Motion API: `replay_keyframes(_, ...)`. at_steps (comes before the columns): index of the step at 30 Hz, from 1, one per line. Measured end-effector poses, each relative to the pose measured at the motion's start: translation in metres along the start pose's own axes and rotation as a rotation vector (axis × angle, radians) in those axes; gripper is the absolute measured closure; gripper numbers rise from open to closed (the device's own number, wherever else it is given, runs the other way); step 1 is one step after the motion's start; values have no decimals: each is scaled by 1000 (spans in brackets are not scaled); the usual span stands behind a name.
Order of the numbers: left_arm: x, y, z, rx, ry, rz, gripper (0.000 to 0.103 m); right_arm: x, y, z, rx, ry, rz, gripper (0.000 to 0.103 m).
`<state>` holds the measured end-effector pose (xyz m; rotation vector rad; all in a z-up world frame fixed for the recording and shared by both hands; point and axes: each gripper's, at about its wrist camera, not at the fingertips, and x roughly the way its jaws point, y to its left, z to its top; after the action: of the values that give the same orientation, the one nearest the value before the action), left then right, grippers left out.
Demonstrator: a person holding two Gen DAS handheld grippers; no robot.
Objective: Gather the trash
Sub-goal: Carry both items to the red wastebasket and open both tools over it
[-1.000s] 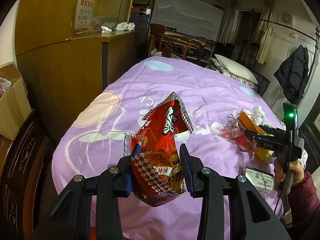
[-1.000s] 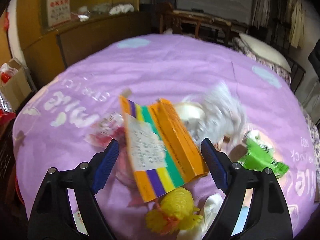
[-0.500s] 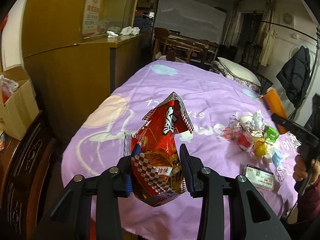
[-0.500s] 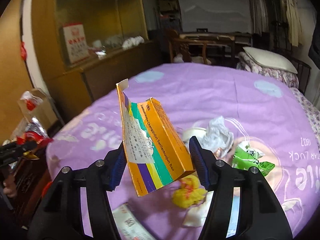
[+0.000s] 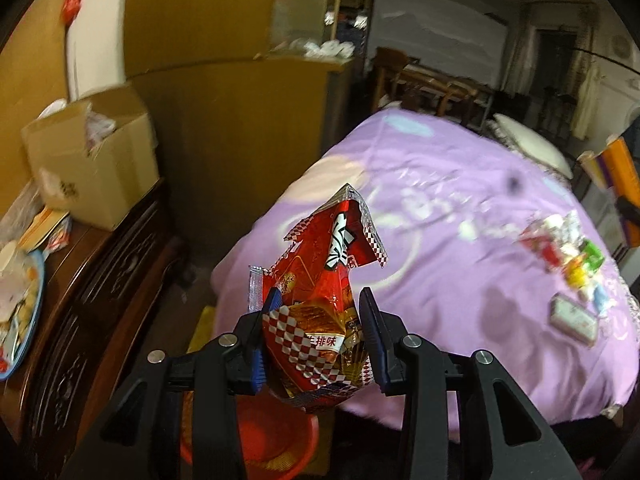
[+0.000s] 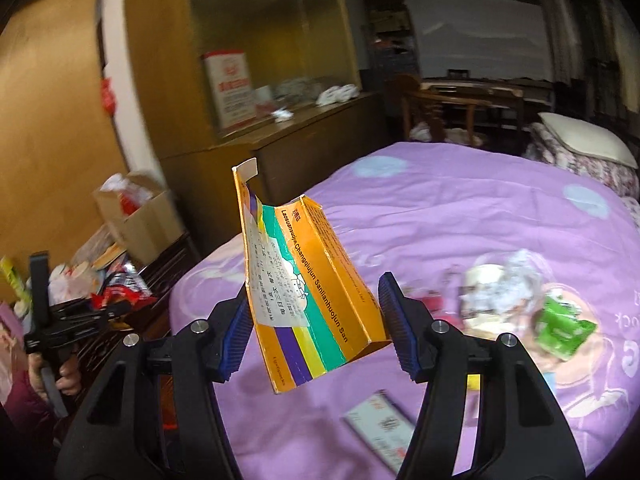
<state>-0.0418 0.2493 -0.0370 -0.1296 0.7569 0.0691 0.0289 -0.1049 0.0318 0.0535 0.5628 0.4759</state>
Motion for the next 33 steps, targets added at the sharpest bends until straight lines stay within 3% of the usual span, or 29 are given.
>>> replay_keyframes(5, 19, 31, -24, -27, 64, 56, 60, 17, 48, -1, -73, 48, 68, 43)
replay_keyframes(10, 30, 64, -46, -105, 114, 88, 24, 48, 94, -11, -124, 140, 153, 43)
replay_keyframes(13, 27, 80, -45, -153, 91, 114, 15, 71, 123, -18, -164, 205, 204, 43)
replay_keyframes(24, 18, 154, -50, -339, 42, 259, 12, 151, 227, -62, -320, 438, 375, 42)
replay_keyframes(28, 16, 176, -53, -364, 20, 304, 12, 173, 260, -70, -367, 476, 424, 39)
replay_keyframes(33, 14, 180, -56, -357, -3, 309, 11, 178, 274, -72, -401, 464, 418, 38)
